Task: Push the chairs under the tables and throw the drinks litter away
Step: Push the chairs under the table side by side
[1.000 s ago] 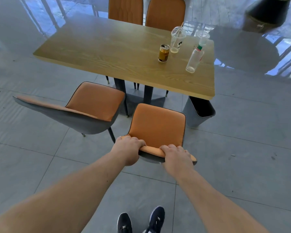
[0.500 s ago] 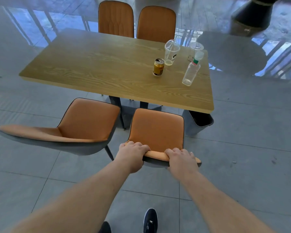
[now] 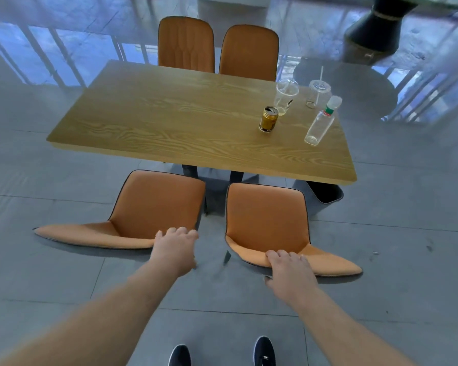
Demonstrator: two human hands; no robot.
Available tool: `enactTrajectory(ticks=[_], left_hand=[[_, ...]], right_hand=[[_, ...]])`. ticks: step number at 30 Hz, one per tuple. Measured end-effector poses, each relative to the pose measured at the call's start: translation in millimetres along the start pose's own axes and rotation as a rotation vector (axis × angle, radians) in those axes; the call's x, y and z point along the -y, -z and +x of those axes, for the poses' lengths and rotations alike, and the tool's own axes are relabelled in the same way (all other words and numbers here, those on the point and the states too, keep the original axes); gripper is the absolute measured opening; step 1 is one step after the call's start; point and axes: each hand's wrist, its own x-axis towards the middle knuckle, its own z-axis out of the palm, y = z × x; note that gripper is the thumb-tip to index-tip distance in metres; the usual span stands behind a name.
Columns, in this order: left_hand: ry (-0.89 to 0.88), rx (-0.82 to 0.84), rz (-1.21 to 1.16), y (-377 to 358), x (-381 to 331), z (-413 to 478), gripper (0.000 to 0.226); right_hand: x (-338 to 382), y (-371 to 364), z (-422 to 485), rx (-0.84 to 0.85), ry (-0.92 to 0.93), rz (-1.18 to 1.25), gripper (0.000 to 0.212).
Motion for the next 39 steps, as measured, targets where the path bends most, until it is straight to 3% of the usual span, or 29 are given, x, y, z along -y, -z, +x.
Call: enactTrajectory(ticks=[4, 7, 9, 17, 23, 30, 39], left_hand=[[0.078, -0.089, 0.042, -2, 91, -13, 0.039], [0.04, -0.199, 0.13, -14, 138, -25, 0.021], [0.0, -0.218, 0.141, -15, 148, -26, 0.022], [-0.163, -0.296, 0.067, -17, 149, -23, 0.012], [-0.303, -0.338, 0.015, -22, 125, -23, 0.005], [-0.331, -0.296, -0.008, -23, 107, -19, 0.006], [-0.284, -0.237, 0.043, -9, 104, -15, 0.009]], right_hand=[[43, 0, 14, -0.012, -0.021, -0.047, 0.028], [57, 1, 18, -0.041, -0.067, -0.086, 0.02], [61, 1, 22, -0.065, -0.089, -0.111, 0.013], [56, -7, 25, -0.139, 0.047, -0.148, 0.026], [79, -8, 29, -0.12, 0.175, -0.086, 0.019], [105, -2, 31, -0.066, 0.308, -0.022, 0.014], [115, -2, 38, -0.055, 0.255, -0.051, 0.014]])
